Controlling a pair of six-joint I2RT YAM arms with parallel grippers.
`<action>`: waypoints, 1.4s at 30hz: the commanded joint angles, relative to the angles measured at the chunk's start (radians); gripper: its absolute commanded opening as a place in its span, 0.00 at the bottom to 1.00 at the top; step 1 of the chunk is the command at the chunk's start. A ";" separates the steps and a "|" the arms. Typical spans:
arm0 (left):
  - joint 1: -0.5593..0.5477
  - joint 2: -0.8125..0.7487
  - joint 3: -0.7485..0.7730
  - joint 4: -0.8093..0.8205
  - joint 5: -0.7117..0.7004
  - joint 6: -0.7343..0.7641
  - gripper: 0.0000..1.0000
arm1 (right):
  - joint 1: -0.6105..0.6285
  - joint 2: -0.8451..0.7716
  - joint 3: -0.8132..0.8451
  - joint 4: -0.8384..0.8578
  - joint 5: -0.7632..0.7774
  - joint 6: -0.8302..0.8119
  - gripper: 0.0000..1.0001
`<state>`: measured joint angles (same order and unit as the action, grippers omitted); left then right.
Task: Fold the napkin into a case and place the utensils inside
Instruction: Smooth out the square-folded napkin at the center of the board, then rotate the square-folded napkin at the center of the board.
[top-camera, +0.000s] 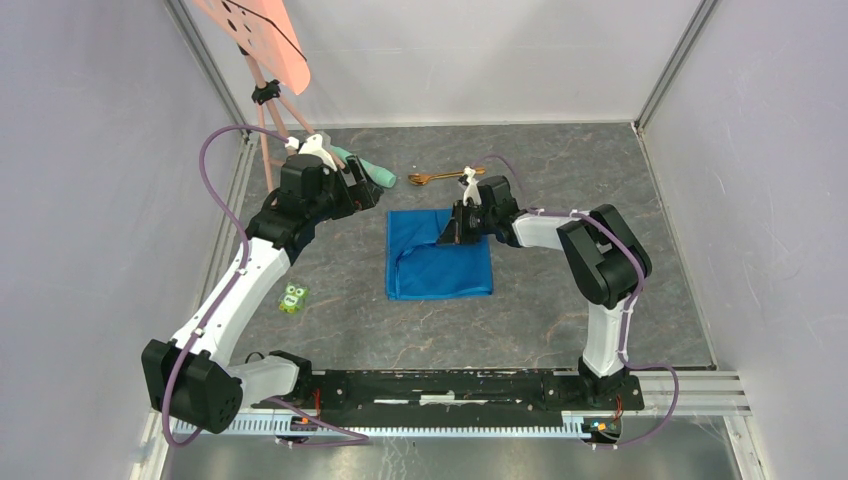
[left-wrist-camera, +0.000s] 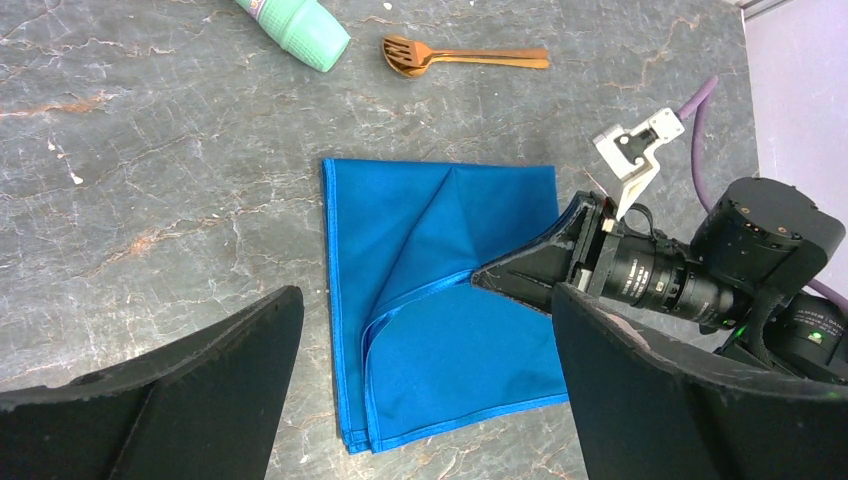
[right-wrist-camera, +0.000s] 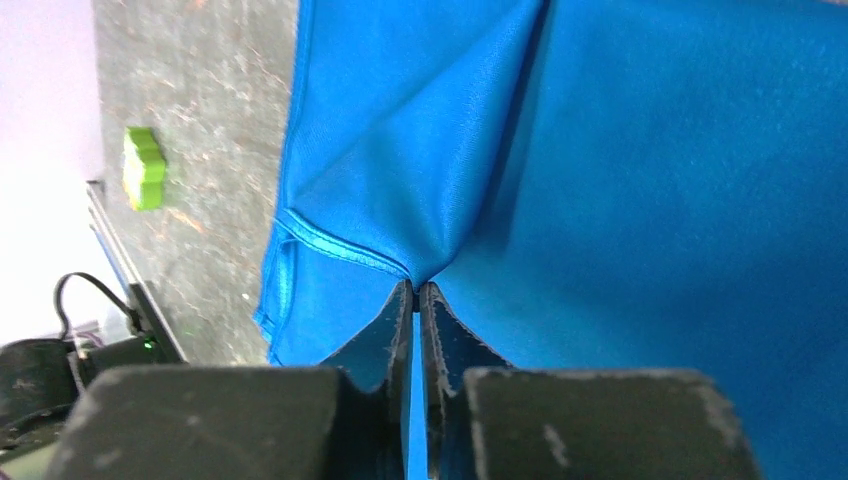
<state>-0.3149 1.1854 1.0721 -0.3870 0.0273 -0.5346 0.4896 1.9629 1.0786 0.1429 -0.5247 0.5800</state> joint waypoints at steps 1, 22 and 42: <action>0.010 -0.014 0.003 0.046 0.007 0.047 1.00 | 0.004 0.028 0.054 0.153 -0.042 0.098 0.03; -0.045 -0.032 -0.060 0.057 -0.032 0.012 1.00 | 0.064 0.091 0.278 0.136 -0.011 0.115 0.68; -0.066 0.116 -0.296 0.182 0.113 -0.155 0.92 | 0.094 -0.264 -0.260 -0.187 0.117 -0.331 0.24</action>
<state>-0.3695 1.3304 0.7815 -0.2665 0.1337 -0.6403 0.5880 1.7267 0.8593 0.0006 -0.4870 0.3344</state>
